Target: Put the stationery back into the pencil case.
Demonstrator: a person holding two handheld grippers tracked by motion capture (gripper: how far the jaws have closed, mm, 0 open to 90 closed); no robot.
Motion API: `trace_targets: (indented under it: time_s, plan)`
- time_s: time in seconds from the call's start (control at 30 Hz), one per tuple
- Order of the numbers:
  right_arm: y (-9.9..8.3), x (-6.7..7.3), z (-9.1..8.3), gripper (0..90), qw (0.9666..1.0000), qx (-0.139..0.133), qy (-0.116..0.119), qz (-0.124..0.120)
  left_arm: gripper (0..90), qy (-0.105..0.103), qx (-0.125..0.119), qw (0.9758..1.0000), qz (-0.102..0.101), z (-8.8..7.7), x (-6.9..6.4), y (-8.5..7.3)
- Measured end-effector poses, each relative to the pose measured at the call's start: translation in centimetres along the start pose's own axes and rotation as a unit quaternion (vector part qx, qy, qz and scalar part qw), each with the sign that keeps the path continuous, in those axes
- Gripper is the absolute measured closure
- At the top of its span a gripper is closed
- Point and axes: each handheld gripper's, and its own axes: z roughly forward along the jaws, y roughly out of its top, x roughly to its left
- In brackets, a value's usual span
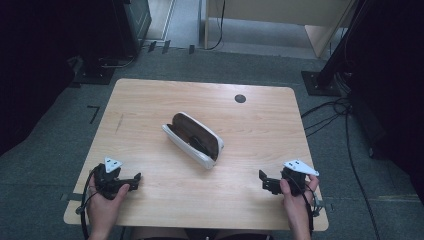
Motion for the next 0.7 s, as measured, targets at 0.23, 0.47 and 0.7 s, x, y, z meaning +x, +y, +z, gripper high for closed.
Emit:
trace_targets:
  time_s: [0.23, 0.47, 0.7]
  plan:
    - [-2.0, -1.7, -0.1, 0.0, 0.9995, 0.017, -0.021, 0.018, 0.0, 0.0, 0.0, 1.0, -0.001, 0.0, 0.0, 0.0]
    - [-4.1, -3.9, -0.3, 0.0, 0.9976, 0.032, -0.046, 0.04, 0.0, 0.0, 0.0, 1.0, 0.0, 0.0, 0.0, 0.0]
    - [-5.2, -5.1, -0.5, 0.0, 0.9958, 0.043, -0.074, 0.035, 0.0, 0.0, 0.0, 1.0, 0.0, 0.0, 0.0, 0.0]
